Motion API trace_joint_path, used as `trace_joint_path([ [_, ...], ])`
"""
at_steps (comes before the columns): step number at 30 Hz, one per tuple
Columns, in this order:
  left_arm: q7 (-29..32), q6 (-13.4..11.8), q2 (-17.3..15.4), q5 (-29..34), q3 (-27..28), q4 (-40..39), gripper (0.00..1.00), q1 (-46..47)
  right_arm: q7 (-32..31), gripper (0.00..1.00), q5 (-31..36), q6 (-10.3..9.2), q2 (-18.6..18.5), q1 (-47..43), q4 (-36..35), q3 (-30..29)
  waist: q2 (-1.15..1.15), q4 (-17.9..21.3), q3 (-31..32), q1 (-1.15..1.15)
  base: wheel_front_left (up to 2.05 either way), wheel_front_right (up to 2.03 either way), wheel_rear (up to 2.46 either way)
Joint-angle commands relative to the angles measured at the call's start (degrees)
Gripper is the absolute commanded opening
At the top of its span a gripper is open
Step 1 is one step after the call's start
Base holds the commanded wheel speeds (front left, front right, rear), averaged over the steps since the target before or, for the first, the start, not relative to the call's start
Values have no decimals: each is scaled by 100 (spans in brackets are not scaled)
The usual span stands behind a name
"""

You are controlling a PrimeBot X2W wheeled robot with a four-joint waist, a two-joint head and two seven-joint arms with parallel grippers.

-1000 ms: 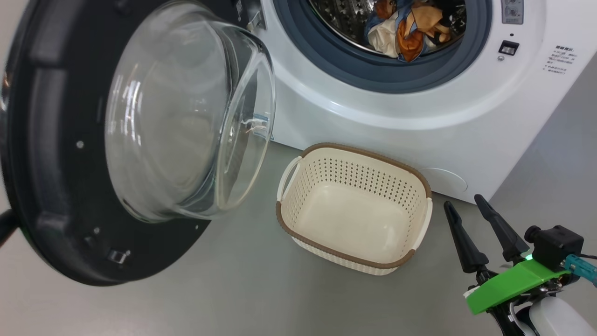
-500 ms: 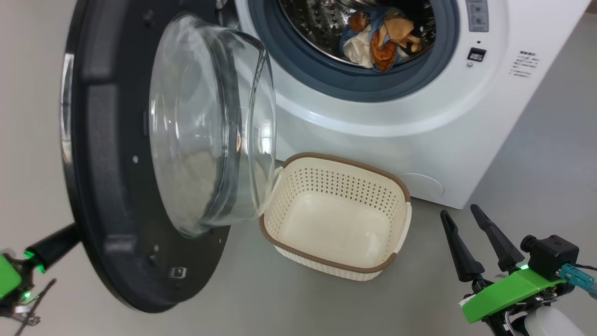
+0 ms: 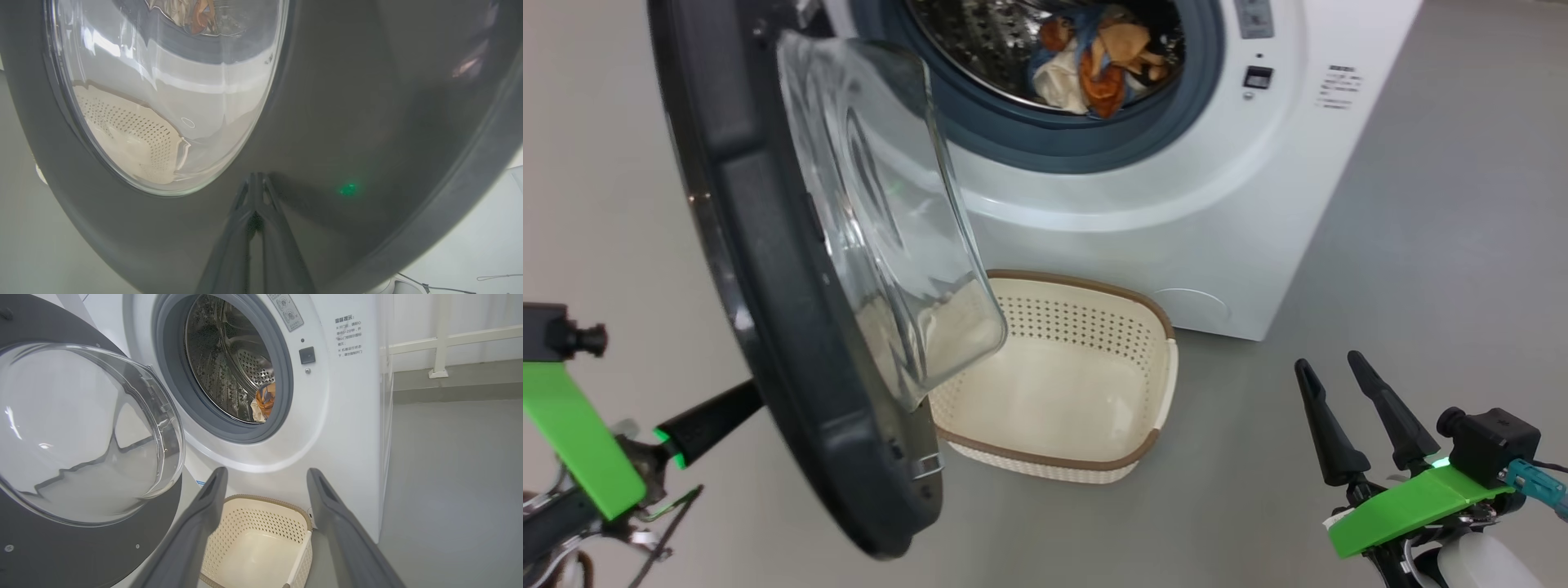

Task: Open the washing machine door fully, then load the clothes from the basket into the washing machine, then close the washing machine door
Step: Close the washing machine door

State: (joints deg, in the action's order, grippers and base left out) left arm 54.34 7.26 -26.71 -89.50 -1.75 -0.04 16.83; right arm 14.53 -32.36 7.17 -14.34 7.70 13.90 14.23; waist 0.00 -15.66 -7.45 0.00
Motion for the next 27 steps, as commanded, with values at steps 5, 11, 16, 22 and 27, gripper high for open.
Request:
trace_joint_path([
  [5, -140, 23, 25, 131, 27, -314, 0, 449, 47, 100, 39, 32, 31, 71, -179, 3, 0, 515, -65, 0, 0, 0, 0],
  [11, -336, 23, 157, 208, -74, -315, 0, 597, 47, 100, 51, 32, 90, 97, -197, -57, 0, 897, -121, 0, 0, 0, 0],
  [16, -461, 23, 248, 149, -79, -253, 0, 759, 47, 100, 63, 32, 156, 148, -216, -72, 0, 1225, -187, 0, 0, 0, 0],
  [22, -567, 23, 257, 167, -77, -190, 0, 880, 47, 100, 76, 32, 221, 179, -237, -112, 0, 1586, -256, 0, 0, 0, 0],
  [27, -668, 23, 244, 160, -50, -84, 0, 973, 47, 100, 75, 32, 246, 149, -244, -195, 0, 1810, -318, 0, 0, 0, 0],
])
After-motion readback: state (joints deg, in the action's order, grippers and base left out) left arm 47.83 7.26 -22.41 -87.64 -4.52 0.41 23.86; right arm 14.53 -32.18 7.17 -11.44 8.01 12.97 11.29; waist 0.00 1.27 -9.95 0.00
